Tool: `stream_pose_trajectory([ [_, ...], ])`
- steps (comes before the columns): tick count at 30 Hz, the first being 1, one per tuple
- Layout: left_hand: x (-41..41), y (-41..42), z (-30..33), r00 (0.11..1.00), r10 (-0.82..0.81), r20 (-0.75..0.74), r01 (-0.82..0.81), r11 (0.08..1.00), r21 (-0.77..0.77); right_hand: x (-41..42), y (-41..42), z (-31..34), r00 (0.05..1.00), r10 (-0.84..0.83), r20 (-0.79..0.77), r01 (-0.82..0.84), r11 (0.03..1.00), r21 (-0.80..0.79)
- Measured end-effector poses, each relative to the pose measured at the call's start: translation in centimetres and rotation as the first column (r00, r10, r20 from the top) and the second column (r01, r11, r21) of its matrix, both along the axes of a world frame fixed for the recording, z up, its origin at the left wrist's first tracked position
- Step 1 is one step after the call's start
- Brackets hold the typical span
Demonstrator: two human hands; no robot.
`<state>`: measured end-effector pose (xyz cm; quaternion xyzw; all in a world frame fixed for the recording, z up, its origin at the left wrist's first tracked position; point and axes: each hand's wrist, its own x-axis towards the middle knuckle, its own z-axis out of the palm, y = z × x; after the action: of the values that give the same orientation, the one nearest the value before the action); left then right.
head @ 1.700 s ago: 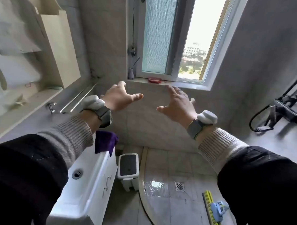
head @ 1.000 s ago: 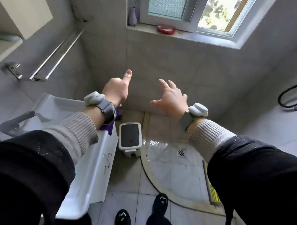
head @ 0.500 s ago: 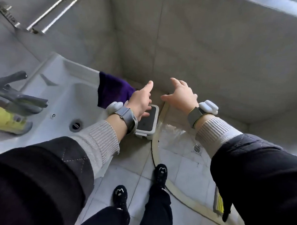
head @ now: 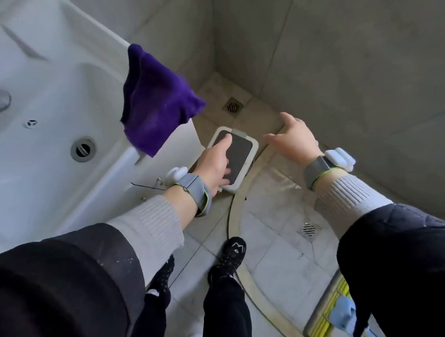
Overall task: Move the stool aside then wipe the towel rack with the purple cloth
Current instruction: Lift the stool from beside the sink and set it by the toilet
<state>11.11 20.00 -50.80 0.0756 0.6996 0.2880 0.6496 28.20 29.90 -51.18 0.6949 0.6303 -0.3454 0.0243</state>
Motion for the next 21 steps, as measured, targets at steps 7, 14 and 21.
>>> stream_pose_trajectory([
  [7, -0.5, 0.4, -8.2, 0.994, 0.108, -0.032, -0.111, 0.99, -0.091, -2.5, 2.6, -8.1, 0.997, 0.081, 0.016, -0.08, 0.996, -0.028],
  [14, -1.5, 0.6, -17.8, 0.978, 0.192, -0.083, -0.202, 0.969, -0.139, -5.8, 4.6, -17.7, 0.977, 0.202, 0.07, -0.197, 0.978, -0.067],
  [21, -2.4, 1.5, -24.8, 0.935, 0.28, -0.218, -0.319, 0.931, -0.175, -7.9, 7.2, -23.9, 0.953, 0.268, 0.139, -0.266, 0.963, -0.033],
])
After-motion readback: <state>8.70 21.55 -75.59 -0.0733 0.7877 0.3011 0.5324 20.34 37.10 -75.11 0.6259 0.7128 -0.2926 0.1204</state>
